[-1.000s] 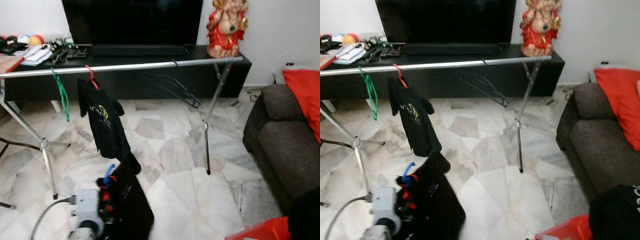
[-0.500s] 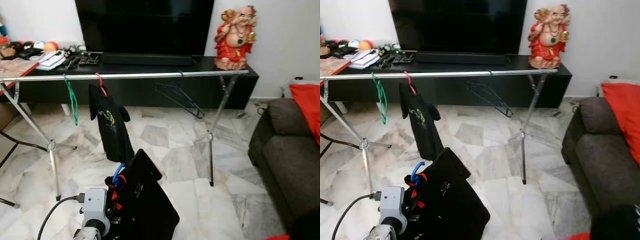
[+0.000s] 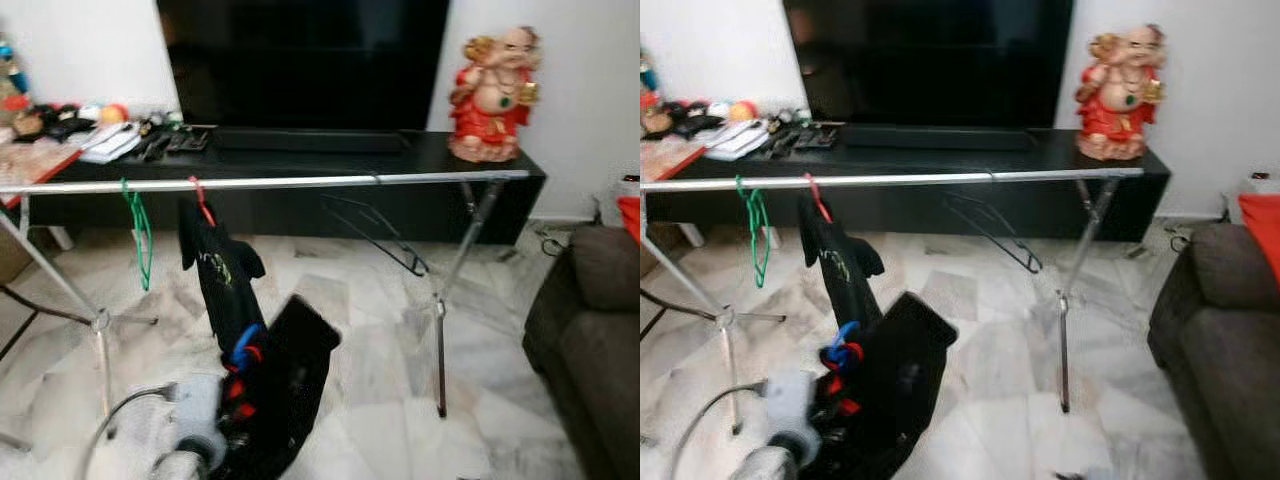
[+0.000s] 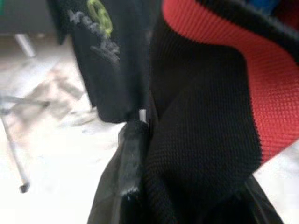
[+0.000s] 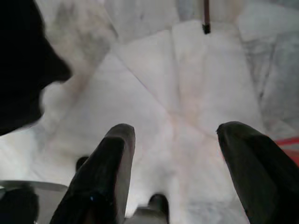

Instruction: Hang hanger

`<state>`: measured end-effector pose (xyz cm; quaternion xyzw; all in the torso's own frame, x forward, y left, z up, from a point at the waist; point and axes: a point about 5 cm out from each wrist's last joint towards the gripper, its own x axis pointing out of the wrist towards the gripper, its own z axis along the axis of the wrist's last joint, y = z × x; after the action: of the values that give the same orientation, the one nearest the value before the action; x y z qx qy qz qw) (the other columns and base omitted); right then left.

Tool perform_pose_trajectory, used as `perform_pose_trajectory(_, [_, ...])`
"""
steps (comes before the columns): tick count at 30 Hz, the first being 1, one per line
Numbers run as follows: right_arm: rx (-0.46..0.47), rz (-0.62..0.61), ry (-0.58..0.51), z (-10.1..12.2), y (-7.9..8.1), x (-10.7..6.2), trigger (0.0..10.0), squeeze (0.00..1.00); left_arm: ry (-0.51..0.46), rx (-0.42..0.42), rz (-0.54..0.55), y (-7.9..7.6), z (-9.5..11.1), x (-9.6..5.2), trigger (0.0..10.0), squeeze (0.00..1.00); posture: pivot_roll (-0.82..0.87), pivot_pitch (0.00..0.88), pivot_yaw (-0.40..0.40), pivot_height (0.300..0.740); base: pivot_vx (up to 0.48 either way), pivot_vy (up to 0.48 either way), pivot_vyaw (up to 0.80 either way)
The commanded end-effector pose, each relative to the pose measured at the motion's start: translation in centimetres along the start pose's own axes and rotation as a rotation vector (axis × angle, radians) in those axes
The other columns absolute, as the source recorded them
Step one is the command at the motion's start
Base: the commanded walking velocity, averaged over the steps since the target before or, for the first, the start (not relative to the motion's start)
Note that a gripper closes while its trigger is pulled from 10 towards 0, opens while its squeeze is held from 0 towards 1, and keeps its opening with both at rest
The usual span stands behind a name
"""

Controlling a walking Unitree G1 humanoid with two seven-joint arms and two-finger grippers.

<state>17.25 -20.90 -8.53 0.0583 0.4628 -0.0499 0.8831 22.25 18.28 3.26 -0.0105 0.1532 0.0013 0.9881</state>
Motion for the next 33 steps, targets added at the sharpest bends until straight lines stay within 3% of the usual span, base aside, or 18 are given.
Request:
perform_pose_trajectory(1, [0.038, -0.054, 0.062, -2.0, -1.9, -0.7, 10.0, 0.00, -0.050, -0.013, -0.035, -1.2, 1.1, 0.4, 10.0, 0.00, -0.04, 0.026, 0.004, 0.740, 0.480, 0.000, -0.80])
perform_pose_trajectory(22, [-0.029, -0.052, 0.074, -2.1, -2.2, -0.8, 10.0, 0.00, -0.023, -0.055, -0.008, -1.0, 0.7, 0.2, 10.0, 0.00, -0.03, 0.036, 0.002, 0.740, 0.480, 0.000, -0.04])
perform_pose_trajectory(25, [-0.045, -0.046, 0.074, -2.1, -2.2, -0.8, 10.0, 0.00, 0.001, -0.071, 0.013, -0.8, 0.4, 0.2, 10.0, 0.00, -0.03, 0.034, 0.003, 0.740, 0.393, 0.000, 0.67])
perform_pose_trajectory(33, [-0.006, -0.051, 0.067, -2.2, -2.1, -0.8, 10.0, 0.00, -0.003, -0.164, 0.031, -0.5, 0.4, 0.5, 10.0, 0.00, -0.03, 0.027, 0.005, 0.740, 0.000, 0.000, 0.30])
